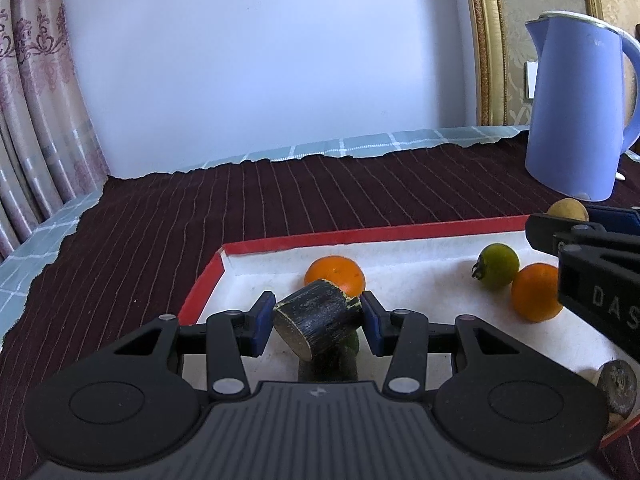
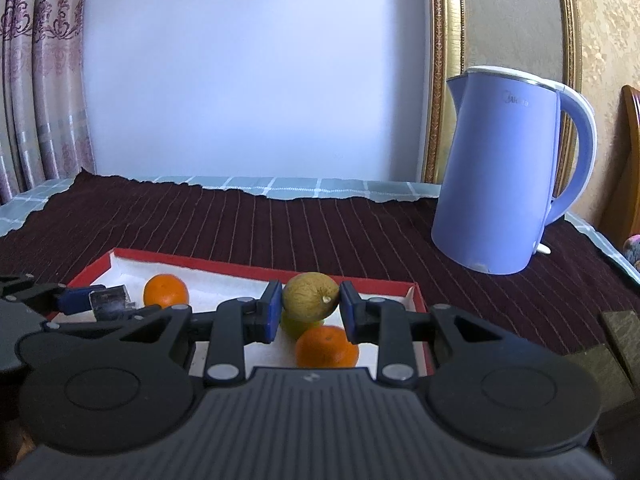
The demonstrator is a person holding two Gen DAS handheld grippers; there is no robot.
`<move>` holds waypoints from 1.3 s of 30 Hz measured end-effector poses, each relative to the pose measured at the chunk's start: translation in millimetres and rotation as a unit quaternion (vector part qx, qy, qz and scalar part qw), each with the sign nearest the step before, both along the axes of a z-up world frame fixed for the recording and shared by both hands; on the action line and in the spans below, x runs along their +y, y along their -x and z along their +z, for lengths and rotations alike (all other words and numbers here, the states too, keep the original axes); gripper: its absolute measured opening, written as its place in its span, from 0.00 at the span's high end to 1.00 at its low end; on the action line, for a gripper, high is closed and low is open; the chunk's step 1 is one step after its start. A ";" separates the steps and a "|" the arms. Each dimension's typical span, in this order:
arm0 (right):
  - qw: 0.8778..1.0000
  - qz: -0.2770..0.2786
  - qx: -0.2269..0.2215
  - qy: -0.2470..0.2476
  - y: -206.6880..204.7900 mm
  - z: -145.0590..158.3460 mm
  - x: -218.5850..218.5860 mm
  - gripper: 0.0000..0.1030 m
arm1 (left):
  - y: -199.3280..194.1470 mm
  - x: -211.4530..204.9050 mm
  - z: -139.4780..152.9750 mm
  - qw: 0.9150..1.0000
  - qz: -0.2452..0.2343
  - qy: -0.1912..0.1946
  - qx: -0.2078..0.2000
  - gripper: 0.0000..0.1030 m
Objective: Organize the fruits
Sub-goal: 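Lower the yellow fruit and dark cylinder toward the tray with both grippers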
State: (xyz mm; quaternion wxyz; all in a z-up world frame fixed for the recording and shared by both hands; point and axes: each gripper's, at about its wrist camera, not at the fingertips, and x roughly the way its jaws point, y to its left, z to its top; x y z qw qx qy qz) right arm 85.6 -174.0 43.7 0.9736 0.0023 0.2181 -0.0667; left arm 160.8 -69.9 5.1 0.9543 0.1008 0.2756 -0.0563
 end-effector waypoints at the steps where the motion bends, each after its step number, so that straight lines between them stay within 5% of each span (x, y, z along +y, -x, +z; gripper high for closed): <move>1: 1.000 -0.001 0.000 0.000 -1.7 0.0 -1.1 0.72 | -0.7 -0.3 0.3 1.000 0.000 0.001 0.000 0.56; 30: 1.000 -0.015 0.010 -0.002 -13.2 -12.6 -7.4 0.72 | -12.7 -7.3 -3.7 1.000 0.003 -0.003 0.004 0.56; 39: 1.000 -0.015 0.011 -0.003 -11.9 -15.2 -8.2 0.59 | -13.7 -7.2 -4.0 1.000 0.005 -0.004 0.007 0.56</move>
